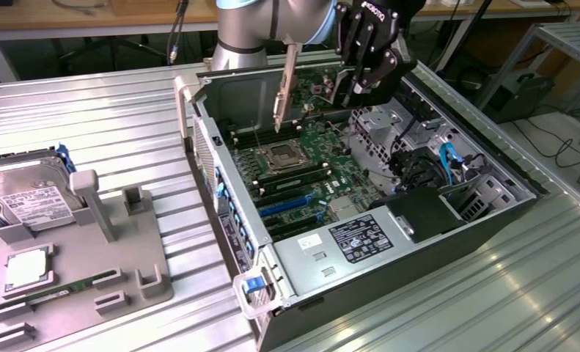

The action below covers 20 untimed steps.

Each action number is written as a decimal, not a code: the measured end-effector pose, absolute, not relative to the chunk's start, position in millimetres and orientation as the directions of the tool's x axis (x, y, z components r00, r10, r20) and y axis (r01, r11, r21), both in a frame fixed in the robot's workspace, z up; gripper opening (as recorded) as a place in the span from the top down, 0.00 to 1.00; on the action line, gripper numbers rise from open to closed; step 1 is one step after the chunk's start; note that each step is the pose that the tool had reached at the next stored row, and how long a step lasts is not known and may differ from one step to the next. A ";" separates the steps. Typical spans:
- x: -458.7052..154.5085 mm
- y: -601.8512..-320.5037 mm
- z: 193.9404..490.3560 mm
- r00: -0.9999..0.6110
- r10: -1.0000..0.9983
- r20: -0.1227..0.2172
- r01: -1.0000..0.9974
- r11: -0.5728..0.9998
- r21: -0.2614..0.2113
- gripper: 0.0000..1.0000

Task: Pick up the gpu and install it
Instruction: 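Insert the gpu into the slot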

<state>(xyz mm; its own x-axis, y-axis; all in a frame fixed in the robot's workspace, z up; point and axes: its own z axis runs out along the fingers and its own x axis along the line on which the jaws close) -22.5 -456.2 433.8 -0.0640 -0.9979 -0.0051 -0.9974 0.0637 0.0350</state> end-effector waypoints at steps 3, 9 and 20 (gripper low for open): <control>-22.1 -456.1 433.2 -0.048 -0.999 -0.005 -0.998 0.048 0.035 0.72; -21.3 -455.6 430.4 0.051 -0.999 -0.005 -0.998 -0.051 0.035 0.72; -21.3 -455.6 426.5 0.076 -0.997 -0.005 -0.996 -0.076 0.036 0.72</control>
